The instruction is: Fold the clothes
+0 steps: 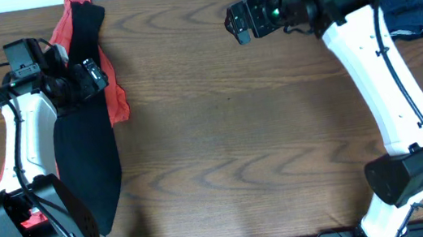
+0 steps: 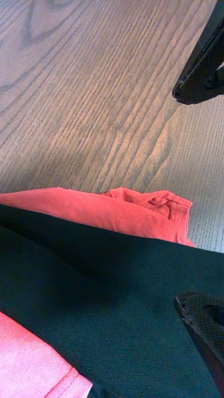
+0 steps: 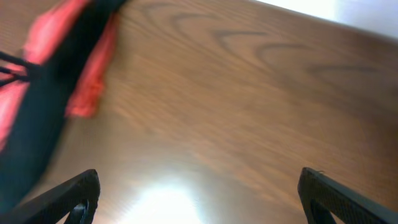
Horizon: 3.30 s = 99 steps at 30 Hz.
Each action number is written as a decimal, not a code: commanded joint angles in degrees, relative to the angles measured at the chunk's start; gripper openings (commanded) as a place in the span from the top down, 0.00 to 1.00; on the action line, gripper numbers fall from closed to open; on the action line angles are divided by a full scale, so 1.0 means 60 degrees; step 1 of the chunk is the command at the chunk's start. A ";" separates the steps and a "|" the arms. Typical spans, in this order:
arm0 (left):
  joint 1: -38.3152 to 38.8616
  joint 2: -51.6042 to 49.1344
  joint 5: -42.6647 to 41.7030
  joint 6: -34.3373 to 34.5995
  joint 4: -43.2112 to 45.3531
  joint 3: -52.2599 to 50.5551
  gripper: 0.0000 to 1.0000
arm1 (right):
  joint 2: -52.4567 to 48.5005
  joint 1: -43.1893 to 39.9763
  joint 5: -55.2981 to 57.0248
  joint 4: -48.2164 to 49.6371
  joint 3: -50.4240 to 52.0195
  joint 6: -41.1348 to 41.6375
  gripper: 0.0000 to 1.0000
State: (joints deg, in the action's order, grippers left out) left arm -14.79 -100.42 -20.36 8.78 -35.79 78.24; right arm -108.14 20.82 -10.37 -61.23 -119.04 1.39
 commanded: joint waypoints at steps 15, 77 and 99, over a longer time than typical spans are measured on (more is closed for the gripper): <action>0.0011 -0.0080 0.0076 -0.0091 -0.0025 -0.0076 0.02 | 0.5118 -0.0878 0.0896 0.6069 0.9224 -0.0656 0.01; 0.0011 -0.0080 0.0076 -0.0091 -0.0025 -0.0076 0.02 | 1.7376 -0.1789 0.1158 0.9551 1.9791 -0.0273 0.01; 0.0011 -0.0080 0.0076 -0.0091 -0.0025 -0.0076 0.02 | 1.7966 -0.2637 0.1158 0.9548 1.9788 -0.0273 0.01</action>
State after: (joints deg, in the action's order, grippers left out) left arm -14.79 -100.42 -20.36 8.75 -35.81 78.24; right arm -0.84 5.37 -3.57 -3.68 -0.40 -0.84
